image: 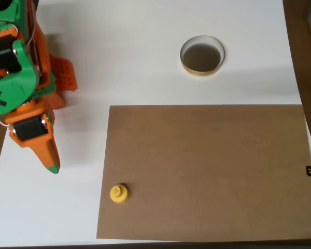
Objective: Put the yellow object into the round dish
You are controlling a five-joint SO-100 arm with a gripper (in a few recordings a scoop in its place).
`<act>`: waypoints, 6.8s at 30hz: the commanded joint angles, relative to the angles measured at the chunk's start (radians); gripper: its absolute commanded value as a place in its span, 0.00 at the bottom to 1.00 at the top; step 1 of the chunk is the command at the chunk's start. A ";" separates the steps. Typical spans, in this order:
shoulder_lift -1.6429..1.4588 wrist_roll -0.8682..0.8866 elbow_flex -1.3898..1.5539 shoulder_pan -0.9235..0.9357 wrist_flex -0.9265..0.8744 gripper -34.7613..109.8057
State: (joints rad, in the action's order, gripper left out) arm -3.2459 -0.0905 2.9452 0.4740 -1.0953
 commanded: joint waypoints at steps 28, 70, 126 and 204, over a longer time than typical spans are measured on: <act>-0.021 0.003 -0.005 0.012 0.006 0.24; -0.021 0.008 -0.005 0.015 0.006 0.24; 0.250 -0.173 -0.377 -0.103 -0.017 0.47; 1.812 -0.052 -1.253 -0.314 -0.115 0.38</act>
State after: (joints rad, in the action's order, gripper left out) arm -1.4128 -0.1365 1.7365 0.1503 -1.2088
